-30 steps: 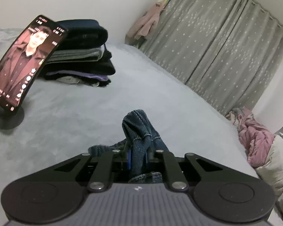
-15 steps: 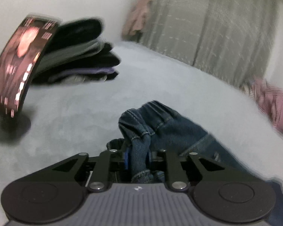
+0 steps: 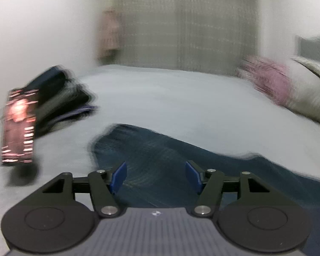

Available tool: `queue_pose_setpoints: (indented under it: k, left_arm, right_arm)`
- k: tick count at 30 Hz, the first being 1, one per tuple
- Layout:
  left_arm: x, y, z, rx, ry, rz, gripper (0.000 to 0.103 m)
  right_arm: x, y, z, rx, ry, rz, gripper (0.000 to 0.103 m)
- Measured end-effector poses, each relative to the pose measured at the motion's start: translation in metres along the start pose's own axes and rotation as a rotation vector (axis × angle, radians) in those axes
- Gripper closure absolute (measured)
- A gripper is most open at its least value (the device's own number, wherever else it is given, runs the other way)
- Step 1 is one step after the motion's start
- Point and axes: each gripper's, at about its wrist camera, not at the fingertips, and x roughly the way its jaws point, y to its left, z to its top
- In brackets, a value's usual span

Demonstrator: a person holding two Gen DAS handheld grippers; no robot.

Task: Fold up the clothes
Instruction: 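Open both tools and release the jeans onto the bed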

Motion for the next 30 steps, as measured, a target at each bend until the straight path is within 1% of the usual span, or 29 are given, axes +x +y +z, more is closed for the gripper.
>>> queue_pose_setpoints:
  k: [1, 2, 3, 5, 8, 10, 12, 13, 15, 18, 19, 20, 22, 23, 24, 25, 26, 27, 28, 30]
  left_arm:
    - [-0.002, -0.009, -0.003, 0.023, 0.003, -0.022, 0.041]
    - [-0.005, -0.026, -0.009, 0.077, 0.005, -0.056, 0.041]
    - [-0.009, -0.046, -0.016, 0.141, 0.008, -0.095, 0.041]
    - [-0.013, -0.072, -0.029, 0.229, 0.010, -0.143, 0.041]
    - [-0.013, -0.098, -0.048, 0.322, 0.035, -0.207, 0.042]
    - [-0.011, -0.107, -0.058, 0.368, 0.059, -0.213, 0.041]
    - [-0.010, -0.105, -0.068, 0.396, 0.087, -0.176, 0.039]
    - [-0.010, -0.101, -0.069, 0.390, 0.094, -0.167, 0.038]
    - [-0.009, -0.084, -0.069, 0.330, 0.114, -0.129, 0.033]
    - [-0.005, -0.057, -0.065, 0.236, 0.140, -0.071, 0.030]
    - [-0.007, -0.054, -0.063, 0.219, 0.139, -0.066, 0.030]
    - [-0.009, -0.053, -0.060, 0.204, 0.138, -0.061, 0.032]
    - [-0.018, -0.059, -0.057, 0.197, 0.126, -0.062, 0.032]
    - [-0.027, -0.070, -0.056, 0.213, 0.105, -0.093, 0.032]
    - [-0.036, -0.083, -0.055, 0.233, 0.080, -0.131, 0.031]
    - [-0.044, -0.094, -0.056, 0.257, 0.057, -0.164, 0.031]
    - [-0.051, -0.105, -0.057, 0.282, 0.036, -0.195, 0.030]
    - [-0.059, -0.123, -0.061, 0.329, 0.010, -0.241, 0.030]
    - [-0.067, -0.142, -0.066, 0.380, -0.018, -0.289, 0.029]
    - [-0.079, -0.175, -0.076, 0.467, -0.060, -0.372, 0.028]
  right_arm:
    - [0.002, 0.011, -0.001, -0.025, -0.001, 0.012, 0.031]
    - [0.005, 0.027, -0.004, -0.054, 0.006, 0.034, 0.031]
    - [0.007, 0.038, -0.006, -0.073, 0.009, 0.048, 0.032]
    - [0.010, 0.052, -0.010, -0.102, 0.010, 0.068, 0.032]
    - [0.017, 0.079, -0.017, -0.150, 0.016, 0.105, 0.032]
    - [0.021, 0.088, -0.022, -0.163, 0.030, 0.114, 0.032]
    - [0.027, 0.093, -0.031, -0.196, 0.066, 0.094, 0.031]
    - [0.028, 0.090, -0.035, -0.200, 0.073, 0.085, 0.030]
    - [0.026, 0.085, -0.036, -0.195, 0.070, 0.079, 0.029]
    - [0.017, 0.059, -0.033, -0.144, 0.074, 0.064, 0.026]
    - [0.016, 0.055, -0.033, -0.139, 0.073, 0.057, 0.026]
    - [0.013, 0.045, -0.034, -0.130, 0.068, 0.031, 0.026]
    - [0.009, 0.033, -0.036, -0.116, 0.055, 0.029, 0.028]
    - [0.002, 0.021, -0.033, -0.069, 0.039, 0.050, 0.028]
    - [-0.004, 0.009, -0.030, -0.021, 0.023, 0.072, 0.026]
    - [-0.008, 0.003, -0.028, 0.006, 0.012, 0.069, 0.022]
    - [-0.013, -0.011, -0.026, 0.064, 0.000, 0.048, 0.015]
    - [-0.017, -0.025, -0.023, 0.122, -0.013, 0.026, 0.015]
    - [-0.018, -0.032, -0.022, 0.152, -0.008, 0.024, 0.015]
    - [-0.015, -0.065, -0.024, 0.315, 0.036, 0.044, 0.018]
